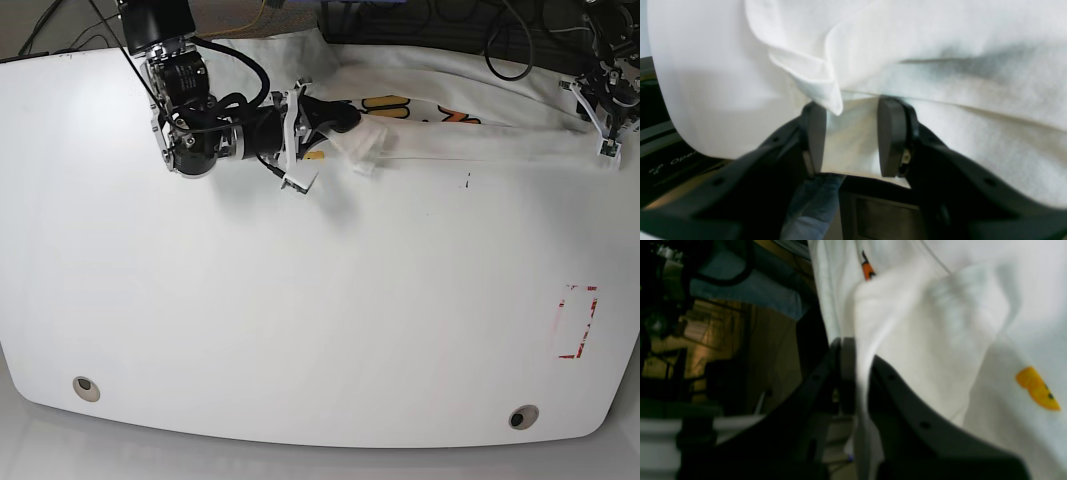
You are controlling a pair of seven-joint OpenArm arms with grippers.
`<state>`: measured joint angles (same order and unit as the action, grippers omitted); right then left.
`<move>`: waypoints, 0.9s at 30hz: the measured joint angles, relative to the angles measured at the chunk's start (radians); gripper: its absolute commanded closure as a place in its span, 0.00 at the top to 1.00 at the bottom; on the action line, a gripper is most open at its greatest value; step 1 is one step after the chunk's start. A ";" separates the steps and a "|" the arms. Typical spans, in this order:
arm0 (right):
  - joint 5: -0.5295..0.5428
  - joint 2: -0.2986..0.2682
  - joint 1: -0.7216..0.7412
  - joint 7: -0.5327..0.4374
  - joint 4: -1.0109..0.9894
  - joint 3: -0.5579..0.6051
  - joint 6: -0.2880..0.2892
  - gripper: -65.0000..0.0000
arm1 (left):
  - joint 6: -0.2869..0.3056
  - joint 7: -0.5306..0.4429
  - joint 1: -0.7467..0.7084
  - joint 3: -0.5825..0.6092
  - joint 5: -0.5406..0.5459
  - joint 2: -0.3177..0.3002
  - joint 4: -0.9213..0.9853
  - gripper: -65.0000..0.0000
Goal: Layout the t-shirt on the table in an organized manner, then fold the t-shirt properly
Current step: 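Lift the collar end with the right gripper and fold it toward the left gripper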
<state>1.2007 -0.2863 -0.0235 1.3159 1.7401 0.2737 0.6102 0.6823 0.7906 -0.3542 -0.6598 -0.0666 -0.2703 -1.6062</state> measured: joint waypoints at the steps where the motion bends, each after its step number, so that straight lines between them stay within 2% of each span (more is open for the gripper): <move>1: 0.007 -0.014 0.008 0.003 0.000 0.018 0.000 0.08 | 0.000 0.000 0.000 0.000 0.000 0.000 0.000 0.37; 5: 0.010 -0.046 0.026 0.022 -0.001 0.036 0.000 0.22 | -0.001 -0.003 0.000 0.001 -0.001 0.001 0.000 0.37; 7: 0.032 -0.068 0.030 0.016 -0.001 0.037 0.000 0.25 | 0.000 -0.003 0.000 0.001 0.001 0.000 0.000 0.37; 14: 0.060 -0.163 0.040 0.031 0.000 0.143 0.000 0.20 | 0.000 -0.003 0.000 0.002 0.000 0.000 0.001 0.37; 18: 0.061 -0.191 0.043 0.028 0.000 0.220 -0.002 0.24 | 0.000 -0.004 0.000 0.002 0.006 -0.002 0.001 0.37; 21: 0.062 -0.206 0.044 0.022 0.000 0.251 -0.007 0.34 | 0.000 -0.004 0.000 0.002 0.007 -0.002 0.001 0.37; 27: 0.060 -0.272 0.052 0.024 0.002 0.245 -0.007 0.56 | 0.000 -0.004 0.000 0.002 0.006 -0.002 0.001 0.37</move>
<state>1.2606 -0.5579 0.0288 1.3399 1.7420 0.5186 0.6033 0.6823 0.7868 -0.3542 -0.6579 -0.0605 -0.2718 -1.6051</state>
